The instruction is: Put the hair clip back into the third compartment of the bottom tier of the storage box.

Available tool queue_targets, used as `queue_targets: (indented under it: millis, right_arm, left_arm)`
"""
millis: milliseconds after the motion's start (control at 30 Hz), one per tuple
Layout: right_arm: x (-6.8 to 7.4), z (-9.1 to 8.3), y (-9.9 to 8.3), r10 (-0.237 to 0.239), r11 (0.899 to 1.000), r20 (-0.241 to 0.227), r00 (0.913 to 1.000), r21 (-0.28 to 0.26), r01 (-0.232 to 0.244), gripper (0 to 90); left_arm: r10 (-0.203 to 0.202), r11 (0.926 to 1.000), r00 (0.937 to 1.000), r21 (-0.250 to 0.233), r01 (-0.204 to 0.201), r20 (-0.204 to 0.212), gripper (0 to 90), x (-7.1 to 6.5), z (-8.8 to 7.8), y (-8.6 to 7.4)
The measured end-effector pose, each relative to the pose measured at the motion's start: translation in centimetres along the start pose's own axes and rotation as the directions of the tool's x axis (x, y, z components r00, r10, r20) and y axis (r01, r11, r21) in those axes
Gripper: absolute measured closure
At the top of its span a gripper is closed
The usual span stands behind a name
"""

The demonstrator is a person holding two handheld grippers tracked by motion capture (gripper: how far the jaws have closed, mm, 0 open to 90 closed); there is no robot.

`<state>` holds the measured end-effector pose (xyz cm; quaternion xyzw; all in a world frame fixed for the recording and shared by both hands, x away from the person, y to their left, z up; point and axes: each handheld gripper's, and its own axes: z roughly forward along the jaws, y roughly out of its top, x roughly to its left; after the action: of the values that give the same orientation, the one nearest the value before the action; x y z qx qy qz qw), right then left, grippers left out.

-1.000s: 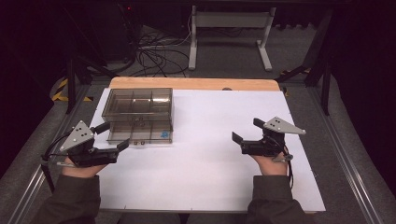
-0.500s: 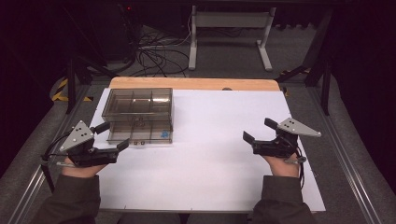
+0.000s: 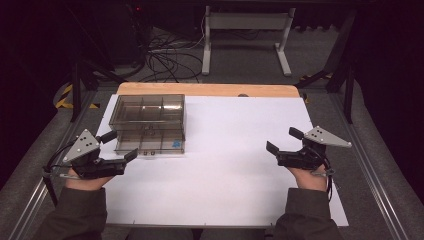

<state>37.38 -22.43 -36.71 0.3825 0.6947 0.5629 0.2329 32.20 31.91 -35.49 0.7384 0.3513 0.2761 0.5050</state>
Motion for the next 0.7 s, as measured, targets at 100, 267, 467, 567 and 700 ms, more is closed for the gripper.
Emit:
queue_targets:
  millis: [100,267,467,567,700]
  right_arm:
    - [0.0,0.03,0.0,-0.006,1.0,-0.001,1.0,0.002,0.006,0.9]
    - [0.12,0.15,0.0,-0.012,1.0,-0.006,0.9999,0.005,0.012,1.0]
    - [0.21,0.19,0.01,-0.023,1.0,-0.007,0.9997,0.004,0.023,1.0]
    - [0.24,0.18,0.02,-0.026,1.0,-0.01,0.9996,0.004,0.026,1.0]
    - [0.25,0.17,0.02,-0.029,1.0,-0.011,0.9995,0.005,0.029,1.0]
  left_arm:
    - [-0.001,1.0,1.0,0.0,0.001,0.001,11.5,-0.01,0.05,-0.02]
    - [-0.001,1.0,1.0,0.005,0.001,0.002,11.5,-0.01,0.09,-0.08]
    - [0.001,1.0,1.0,0.007,-0.001,0.003,11.4,-0.02,0.11,-0.11]
    - [0.005,1.0,1.0,0.007,-0.005,0.003,11.4,-0.02,0.13,-0.11]
    - [0.01,0.9999,0.9999,0.011,-0.01,0.008,11.5,-0.05,0.19,-0.14]
